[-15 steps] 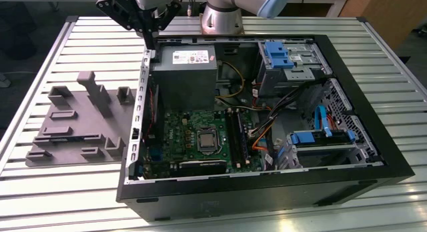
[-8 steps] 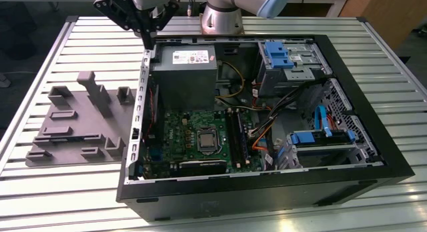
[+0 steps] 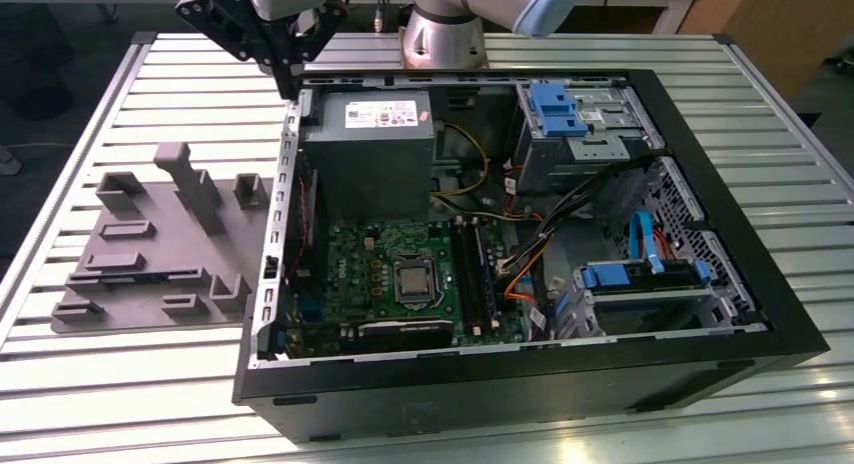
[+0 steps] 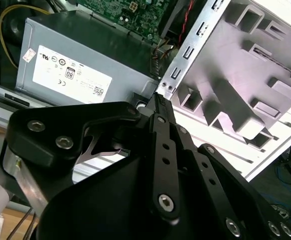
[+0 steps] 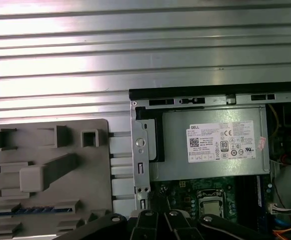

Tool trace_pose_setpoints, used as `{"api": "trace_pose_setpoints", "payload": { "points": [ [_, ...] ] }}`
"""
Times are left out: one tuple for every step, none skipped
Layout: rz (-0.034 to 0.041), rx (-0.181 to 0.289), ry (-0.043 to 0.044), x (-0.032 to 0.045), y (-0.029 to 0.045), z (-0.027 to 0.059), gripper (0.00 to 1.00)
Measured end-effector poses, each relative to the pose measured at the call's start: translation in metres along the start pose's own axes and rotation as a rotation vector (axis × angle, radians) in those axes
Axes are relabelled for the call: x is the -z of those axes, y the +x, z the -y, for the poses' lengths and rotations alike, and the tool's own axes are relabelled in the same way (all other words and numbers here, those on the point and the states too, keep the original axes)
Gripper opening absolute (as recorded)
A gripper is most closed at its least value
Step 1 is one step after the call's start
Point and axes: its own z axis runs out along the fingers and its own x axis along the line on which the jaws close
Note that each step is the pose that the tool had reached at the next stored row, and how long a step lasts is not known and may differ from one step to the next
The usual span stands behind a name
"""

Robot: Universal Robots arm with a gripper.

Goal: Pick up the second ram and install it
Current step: 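Reach for the second ram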

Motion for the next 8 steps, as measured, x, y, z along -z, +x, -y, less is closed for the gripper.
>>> {"api": "trace_pose_setpoints", "payload": {
  "points": [
    [0.0, 0.0, 0.0, 0.0, 0.0015, 0.0001, 0.11],
    [0.0, 0.0, 0.0, 0.0, 0.003, 0.0002, 0.11],
    [0.0001, 0.0, -0.0001, 0.0, 0.0045, 0.0004, 0.11],
    [0.0, 0.0, 0.0, 0.0001, 0.0061, 0.0005, 0.11],
    [0.0, 0.0, 0.0, 0.0001, 0.0077, 0.0006, 0.11],
    [0.0, 0.0, -0.0001, 0.0002, 0.0094, 0.0007, 0.11],
    [0.0001, 0.0, -0.0001, 0.0002, 0.0112, 0.0009, 0.11],
    [0.0, 0.0, 0.0, 0.0002, 0.0128, 0.001, 0.11]
  ]
}}
